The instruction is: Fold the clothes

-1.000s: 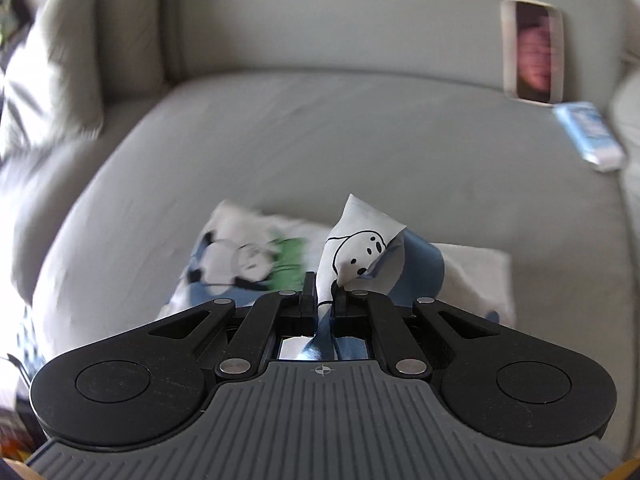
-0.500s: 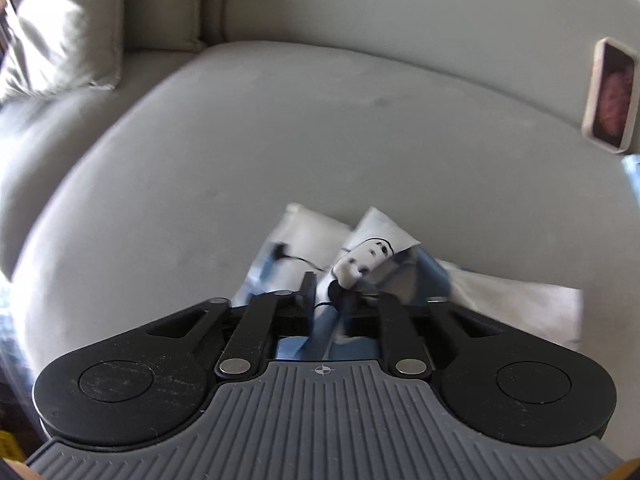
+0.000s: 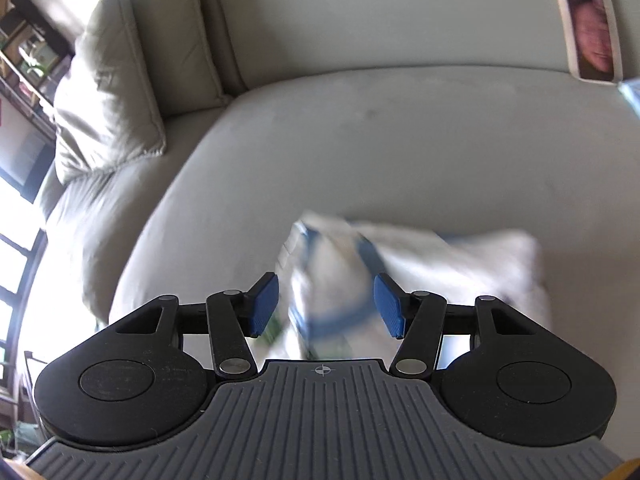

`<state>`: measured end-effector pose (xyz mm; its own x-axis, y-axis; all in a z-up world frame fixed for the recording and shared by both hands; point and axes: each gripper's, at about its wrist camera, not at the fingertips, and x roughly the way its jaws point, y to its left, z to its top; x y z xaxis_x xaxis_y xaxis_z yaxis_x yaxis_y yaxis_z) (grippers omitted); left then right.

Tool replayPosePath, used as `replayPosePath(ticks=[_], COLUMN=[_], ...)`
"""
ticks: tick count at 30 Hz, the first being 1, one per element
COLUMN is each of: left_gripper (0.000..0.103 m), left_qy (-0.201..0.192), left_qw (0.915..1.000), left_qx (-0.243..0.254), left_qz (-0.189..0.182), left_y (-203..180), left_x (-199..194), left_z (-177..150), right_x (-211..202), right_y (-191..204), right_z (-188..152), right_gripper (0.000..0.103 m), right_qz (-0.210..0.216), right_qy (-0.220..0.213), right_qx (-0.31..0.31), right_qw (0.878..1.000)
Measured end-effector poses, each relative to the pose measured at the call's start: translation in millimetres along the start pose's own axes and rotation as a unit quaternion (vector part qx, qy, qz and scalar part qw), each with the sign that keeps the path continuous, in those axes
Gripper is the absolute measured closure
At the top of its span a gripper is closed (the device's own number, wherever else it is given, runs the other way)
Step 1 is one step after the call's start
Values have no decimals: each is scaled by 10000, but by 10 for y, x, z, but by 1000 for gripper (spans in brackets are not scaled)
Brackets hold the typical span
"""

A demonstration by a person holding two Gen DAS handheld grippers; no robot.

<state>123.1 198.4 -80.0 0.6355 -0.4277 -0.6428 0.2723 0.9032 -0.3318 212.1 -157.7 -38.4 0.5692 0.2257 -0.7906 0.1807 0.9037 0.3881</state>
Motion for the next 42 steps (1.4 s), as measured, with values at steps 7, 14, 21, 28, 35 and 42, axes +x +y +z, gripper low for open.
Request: replayPosePath(ticks=[7,14,21,28,35,42], left_gripper=[60,60,103,103,103,103], left_qy=[20,536,761,729,663,787], left_qw=[9962,9864,9811,9809,9804,9794], left_qx=[849,1544,1744,1729,1663,1635], left_qz=[-200,144,346,514,821,883], left_y=[-291,-545,-603,-589,-476,-423], left_x=[282,496,531,532,621,693], left_z=[90,82,75,126,229,204], right_x=[-781,-1088,-1188,-1582,-2236,-2529], right_y=[-601,-998,-1040,-960,-1043,-1246], right_z=[-743,-1357,-1442,-1451,-1576,-1731], right_gripper=[44,44,44,44,28,19], right_qz=[-7,6,185,251,306,395], right_qy=[-87,-252,-335,-701,-1103,-993], right_qx=[544,1293,1284,1301,1646,2079], right_qw=[9985,9913,9910,9887,9797,9723])
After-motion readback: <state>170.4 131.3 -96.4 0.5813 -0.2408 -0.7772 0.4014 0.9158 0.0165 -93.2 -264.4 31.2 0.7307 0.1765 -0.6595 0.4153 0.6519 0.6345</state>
